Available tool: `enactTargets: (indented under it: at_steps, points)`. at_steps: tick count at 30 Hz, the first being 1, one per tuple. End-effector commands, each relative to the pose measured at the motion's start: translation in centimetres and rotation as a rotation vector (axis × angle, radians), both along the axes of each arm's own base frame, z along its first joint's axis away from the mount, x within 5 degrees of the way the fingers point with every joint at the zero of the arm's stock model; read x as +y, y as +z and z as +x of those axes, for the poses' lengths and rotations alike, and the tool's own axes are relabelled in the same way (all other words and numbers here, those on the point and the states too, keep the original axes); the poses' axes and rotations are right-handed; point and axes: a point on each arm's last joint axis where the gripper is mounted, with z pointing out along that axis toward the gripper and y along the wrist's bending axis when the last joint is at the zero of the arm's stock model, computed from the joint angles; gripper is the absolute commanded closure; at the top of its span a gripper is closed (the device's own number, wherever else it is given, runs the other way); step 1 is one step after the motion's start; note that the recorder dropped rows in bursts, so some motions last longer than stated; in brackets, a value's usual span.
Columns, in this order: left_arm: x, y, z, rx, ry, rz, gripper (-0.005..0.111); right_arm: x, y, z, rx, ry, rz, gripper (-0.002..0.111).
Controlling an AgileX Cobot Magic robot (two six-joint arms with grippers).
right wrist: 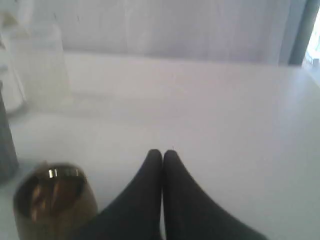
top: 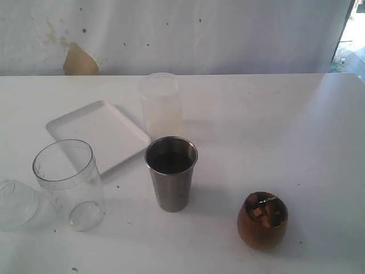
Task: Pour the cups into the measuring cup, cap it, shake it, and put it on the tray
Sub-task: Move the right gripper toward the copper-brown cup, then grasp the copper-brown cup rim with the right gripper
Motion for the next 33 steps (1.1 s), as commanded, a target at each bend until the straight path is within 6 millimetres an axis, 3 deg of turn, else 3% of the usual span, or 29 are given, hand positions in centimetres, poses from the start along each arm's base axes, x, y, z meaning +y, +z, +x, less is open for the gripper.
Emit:
enactTargets:
  at_steps: [1,4,8,10,15,20,24,27,33]
  points:
    - [0.0,0.0,0.0,-0.012,-0.007,-0.003,0.106,0.1,3.5,-0.2,-0.375,0.016,0.069,0.108]
    - [0.0,0.0,0.0,-0.012,-0.007,-0.003,0.106,0.1,4.9,-0.7,-0.525,0.03,0.157,0.108]
    - [0.0,0.0,0.0,-0.012,-0.007,-0.003,0.106,0.1,4.4,-0.5,-0.462,0.033,0.183,0.103]
    - [0.0,0.0,0.0,-0.012,-0.007,-0.003,0.106,0.2,4.3,-0.5,-0.451,0.038,0.204,0.083]
    - [0.0,0.0,0.0,-0.012,-0.007,-0.003,0.106,0.4,4.4,-0.1,-0.446,0.058,0.229,0.006]
    - [0.0,0.0,0.0,-0.012,-0.007,-0.003,0.106,0.9,3.7,1.5,-0.321,0.095,0.21,0.004]
    - [0.0,0.0,0.0,-0.012,-0.007,-0.003,0.106,3.2,3.2,2.5,-0.256,0.341,0.074,0.004]
    - [0.0,0.0,0.0,-0.012,-0.007,-0.003,0.106,4.1,1.1,4.6,-0.05,0.422,0.049,0.004]
    - [0.0,0.0,0.0,-0.012,-0.007,-0.003,0.106,5.0,-3.0,7.4,0.169,0.537,-0.043,0.004]
